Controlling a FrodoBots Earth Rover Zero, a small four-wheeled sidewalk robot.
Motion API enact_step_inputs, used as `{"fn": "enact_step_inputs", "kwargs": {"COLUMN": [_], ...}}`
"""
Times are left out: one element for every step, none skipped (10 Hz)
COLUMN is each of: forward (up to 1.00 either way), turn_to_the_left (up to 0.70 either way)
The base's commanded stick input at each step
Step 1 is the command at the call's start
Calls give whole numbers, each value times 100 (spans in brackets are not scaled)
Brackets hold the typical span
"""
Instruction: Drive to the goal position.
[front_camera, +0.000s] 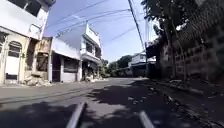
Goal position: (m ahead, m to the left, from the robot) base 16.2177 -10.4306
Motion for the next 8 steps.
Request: {"fn": "enact_step_inputs", "kwargs": {"forward": [98, 98, 99, 99, 99, 99, 100, 100], "turn_to_the_left": [0, 0, 0, -2, -17, -33, -40, -40]}}
